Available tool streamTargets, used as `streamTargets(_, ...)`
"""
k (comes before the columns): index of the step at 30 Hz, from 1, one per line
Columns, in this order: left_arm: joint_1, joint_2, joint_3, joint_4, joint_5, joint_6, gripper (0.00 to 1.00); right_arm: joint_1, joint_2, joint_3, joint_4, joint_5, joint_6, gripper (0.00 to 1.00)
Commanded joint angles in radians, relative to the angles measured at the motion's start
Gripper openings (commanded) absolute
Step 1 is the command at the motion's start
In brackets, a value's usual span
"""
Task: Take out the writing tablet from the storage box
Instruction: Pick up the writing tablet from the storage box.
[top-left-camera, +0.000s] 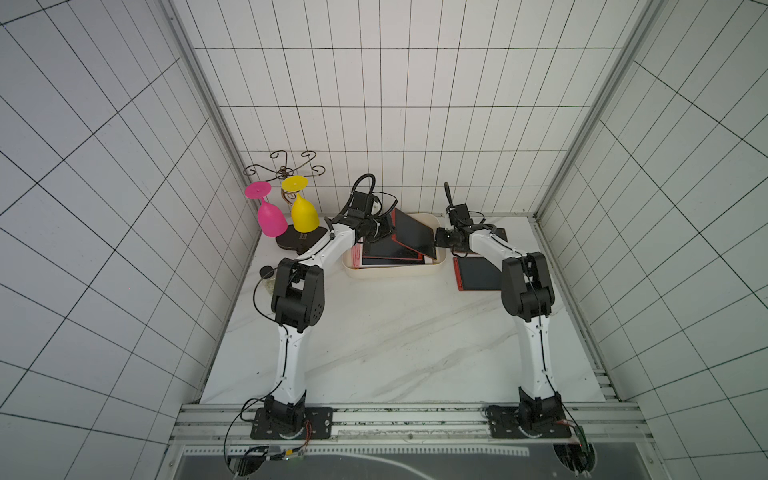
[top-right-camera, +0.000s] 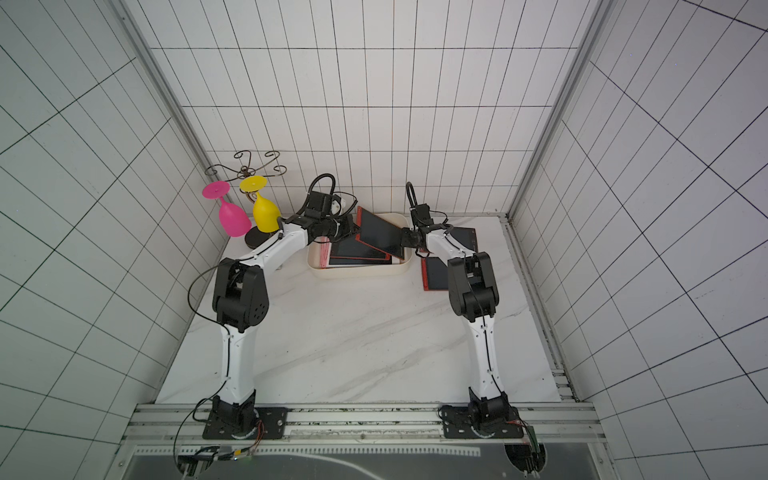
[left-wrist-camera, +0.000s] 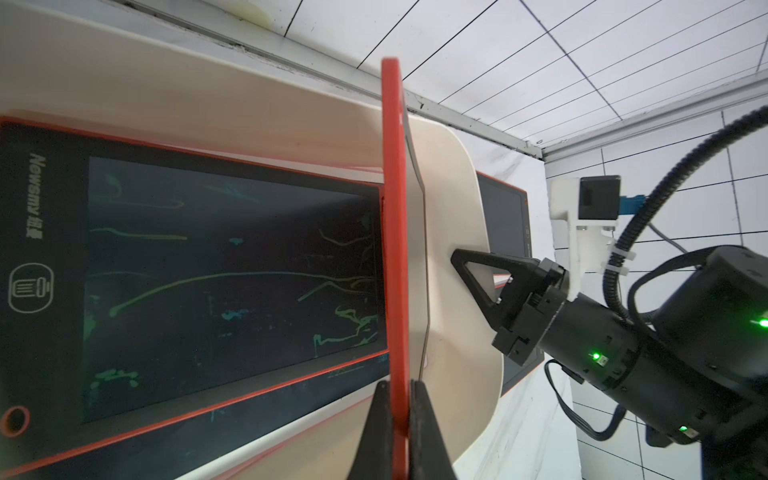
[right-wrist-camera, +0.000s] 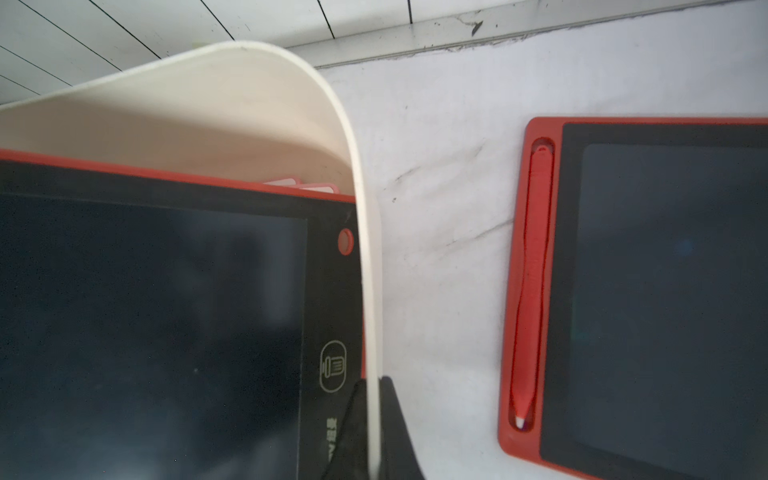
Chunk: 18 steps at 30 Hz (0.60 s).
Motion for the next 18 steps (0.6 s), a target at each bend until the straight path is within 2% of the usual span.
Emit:
streamTargets(1,0.016,-0.094,-0.011,0.019,-0.01,-0.015,0.0,0.017,0.0,-0.031,-0.096,-0.051,0.03,0.0)
streamTargets(5,0.034,-0.146,-0.042,0.07,0.017,-0.061,0.0,0.015,-0.013,-0.024,-0.096,-0.036,0.027,0.03)
streamTargets(10,0.045,-0.199,-0.062,0.08,0.043,-0.091,0.0,0.007,-0.05,-0.003,-0.109,-0.014,0.022,0.24)
streamTargets(11,0.045,-0.213,-0.071,0.081,0.044,-0.096,0.0,0.004,-0.063,0.004,-0.116,-0.009,0.022,0.32)
streamTargets(14,0.047,-0.271,-0.102,0.088,0.047,-0.112,0.0,-0.01,-0.104,0.04,-0.149,-0.008,0.024,0.47)
streamTargets(16,0.053,-0.309,-0.138,0.116,0.079,-0.141,0.0,-0.023,-0.143,0.064,-0.175,-0.004,0.029,0.52)
streamTargets(18,0.059,-0.35,-0.187,0.164,0.118,-0.186,0.0,-0.043,-0.191,0.073,-0.192,0.005,0.032,0.6)
